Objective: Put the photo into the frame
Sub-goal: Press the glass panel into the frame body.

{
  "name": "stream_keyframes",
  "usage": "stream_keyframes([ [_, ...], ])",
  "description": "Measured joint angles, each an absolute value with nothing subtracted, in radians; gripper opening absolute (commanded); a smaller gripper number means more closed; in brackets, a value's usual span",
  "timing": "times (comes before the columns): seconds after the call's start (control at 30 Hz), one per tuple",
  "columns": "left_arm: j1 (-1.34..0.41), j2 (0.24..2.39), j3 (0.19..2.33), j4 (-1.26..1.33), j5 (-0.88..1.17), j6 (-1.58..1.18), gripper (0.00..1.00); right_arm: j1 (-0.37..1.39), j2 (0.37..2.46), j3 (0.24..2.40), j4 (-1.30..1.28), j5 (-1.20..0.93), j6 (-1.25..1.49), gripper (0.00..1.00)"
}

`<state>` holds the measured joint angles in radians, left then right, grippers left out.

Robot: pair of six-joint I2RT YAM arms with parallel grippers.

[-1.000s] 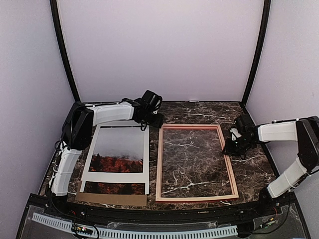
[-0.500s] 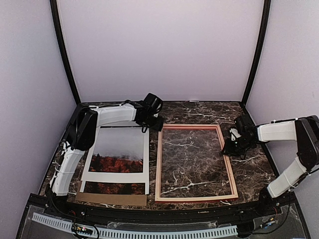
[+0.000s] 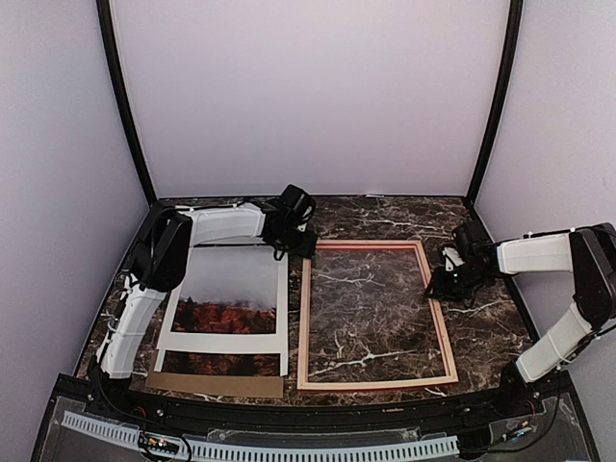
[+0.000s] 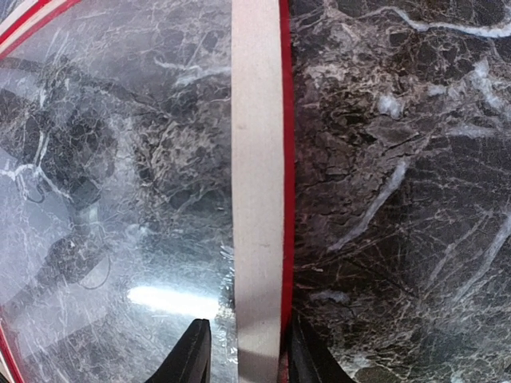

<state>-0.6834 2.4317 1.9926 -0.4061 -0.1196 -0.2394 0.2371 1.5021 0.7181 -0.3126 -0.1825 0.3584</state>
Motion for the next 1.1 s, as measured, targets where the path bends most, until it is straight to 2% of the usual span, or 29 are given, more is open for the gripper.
stream_keyframes([
  [0.43, -0.690, 2.432, 1.993, -0.421, -0.121, -0.240, 0.64, 0.236, 1.506, 0.718, -0.305, -0.191, 0.368, 0.45],
  [0.57, -0.690, 2.429, 1.993, -0.423, -0.120, -0.247, 0.64, 0.235, 1.505, 0.718, -0.305, -0.190, 0.369, 0.45],
  [0.77, -0.690, 2.379, 1.986, -0.448, -0.112, -0.252, 0.65, 0.227, 1.505, 0.719, -0.307, -0.183, 0.370, 0.37],
  [1.1, -0.685, 2.081, 1.813, -0.462, -0.160, -0.254, 0.68, 0.212, 1.560, 0.764, -0.311, -0.147, 0.367, 0.29],
])
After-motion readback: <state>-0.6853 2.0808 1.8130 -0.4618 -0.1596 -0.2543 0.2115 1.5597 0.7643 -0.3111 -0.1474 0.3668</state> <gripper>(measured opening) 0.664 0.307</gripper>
